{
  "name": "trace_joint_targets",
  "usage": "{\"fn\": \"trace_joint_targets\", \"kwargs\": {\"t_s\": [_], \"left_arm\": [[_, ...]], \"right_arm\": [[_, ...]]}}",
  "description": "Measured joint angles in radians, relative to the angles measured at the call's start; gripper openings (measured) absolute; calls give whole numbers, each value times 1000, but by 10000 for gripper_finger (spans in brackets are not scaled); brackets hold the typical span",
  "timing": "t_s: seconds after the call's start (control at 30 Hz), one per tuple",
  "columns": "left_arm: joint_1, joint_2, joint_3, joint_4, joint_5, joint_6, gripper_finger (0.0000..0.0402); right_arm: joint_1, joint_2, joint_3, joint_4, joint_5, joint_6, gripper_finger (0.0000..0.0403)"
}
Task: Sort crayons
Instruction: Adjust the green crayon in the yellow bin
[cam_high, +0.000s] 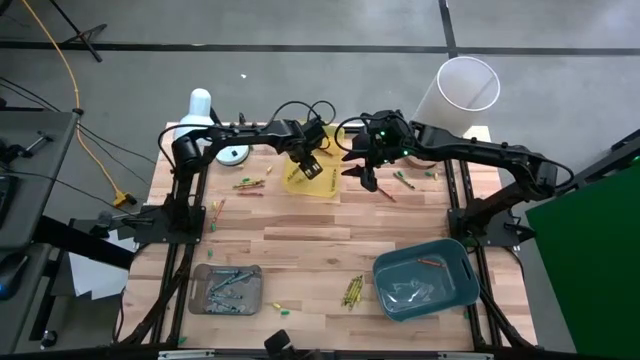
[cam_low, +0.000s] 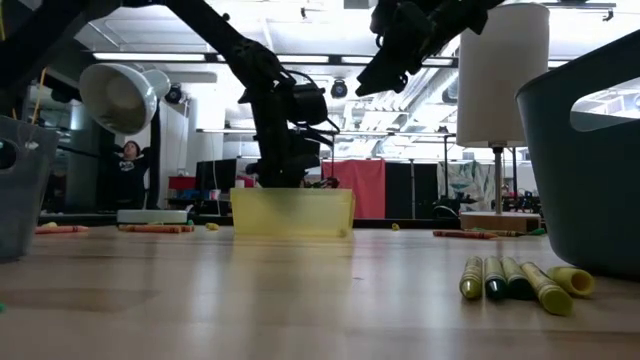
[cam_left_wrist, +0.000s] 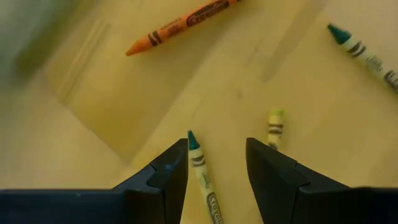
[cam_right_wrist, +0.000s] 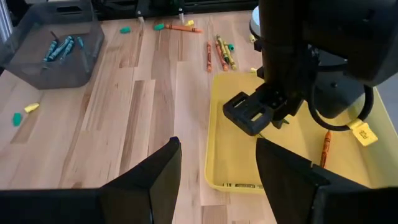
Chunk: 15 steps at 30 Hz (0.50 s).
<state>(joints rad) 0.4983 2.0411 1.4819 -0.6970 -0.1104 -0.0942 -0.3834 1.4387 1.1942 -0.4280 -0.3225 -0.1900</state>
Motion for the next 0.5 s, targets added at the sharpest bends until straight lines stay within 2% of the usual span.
{"fn": "trace_joint_targets", "kwargs": {"t_s": [0.23,0.5], "left_arm": [[27,0,0,-10,0,3,146],[33,2,0,-10,22,105,146]], "right_arm": [[0,0,0,4,0,6,199],[0,0,0,15,0,7,199]]}}
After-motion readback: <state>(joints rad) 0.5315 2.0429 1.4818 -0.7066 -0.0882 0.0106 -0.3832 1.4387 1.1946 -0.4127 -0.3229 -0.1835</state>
